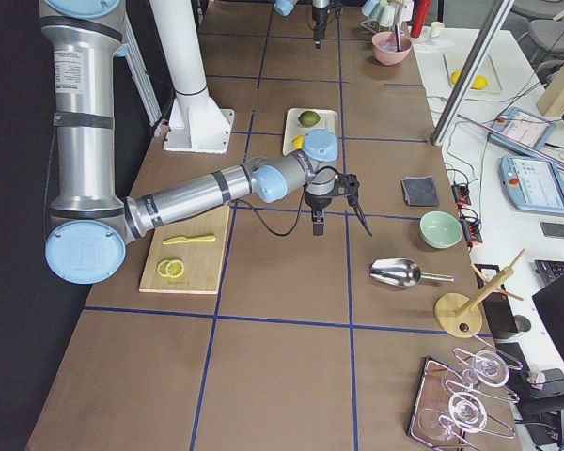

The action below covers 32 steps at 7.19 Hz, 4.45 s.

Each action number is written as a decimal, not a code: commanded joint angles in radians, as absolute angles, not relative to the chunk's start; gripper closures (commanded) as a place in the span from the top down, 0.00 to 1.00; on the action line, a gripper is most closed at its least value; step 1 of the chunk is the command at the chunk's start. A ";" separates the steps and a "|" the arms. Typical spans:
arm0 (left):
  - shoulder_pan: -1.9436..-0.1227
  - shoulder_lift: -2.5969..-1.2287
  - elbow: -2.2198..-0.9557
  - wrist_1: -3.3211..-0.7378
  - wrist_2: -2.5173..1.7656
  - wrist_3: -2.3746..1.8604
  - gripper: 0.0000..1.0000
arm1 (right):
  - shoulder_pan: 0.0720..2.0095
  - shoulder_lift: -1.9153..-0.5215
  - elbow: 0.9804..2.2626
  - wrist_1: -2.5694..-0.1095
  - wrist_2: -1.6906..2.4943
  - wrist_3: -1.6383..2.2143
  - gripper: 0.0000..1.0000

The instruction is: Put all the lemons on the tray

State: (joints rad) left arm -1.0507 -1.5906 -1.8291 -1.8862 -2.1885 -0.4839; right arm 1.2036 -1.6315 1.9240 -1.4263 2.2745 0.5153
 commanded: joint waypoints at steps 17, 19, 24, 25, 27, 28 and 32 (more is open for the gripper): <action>-1.417 -1.404 -1.781 -1.589 -2.372 0.034 1.00 | 1.331 -1.733 1.933 -1.513 2.281 0.245 1.00; -1.417 -1.404 -1.779 -1.589 -2.370 0.034 1.00 | 1.331 -1.732 1.933 -1.513 2.281 0.245 1.00; -1.417 -1.402 -1.781 -1.589 -2.370 0.034 1.00 | 1.331 -1.732 1.933 -1.514 2.281 0.245 1.00; -1.417 -1.402 -1.781 -1.589 -2.370 0.034 1.00 | 1.331 -1.732 1.933 -1.514 2.281 0.245 1.00; -1.417 -1.402 -1.782 -1.589 -2.370 0.034 1.00 | 1.331 -1.732 1.934 -1.514 2.281 0.245 1.00; -1.417 -1.402 -1.782 -1.589 -2.370 0.034 1.00 | 1.331 -1.732 1.936 -1.514 2.283 0.245 1.00; -1.417 -1.402 -1.784 -1.589 -2.372 0.035 1.00 | 1.331 -1.733 1.933 -1.516 2.313 0.247 1.00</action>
State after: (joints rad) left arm -1.4174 -1.4021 -1.7835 -1.5892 -2.3713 0.0341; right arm 1.3315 -1.7333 1.9321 -1.5133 2.3083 0.2464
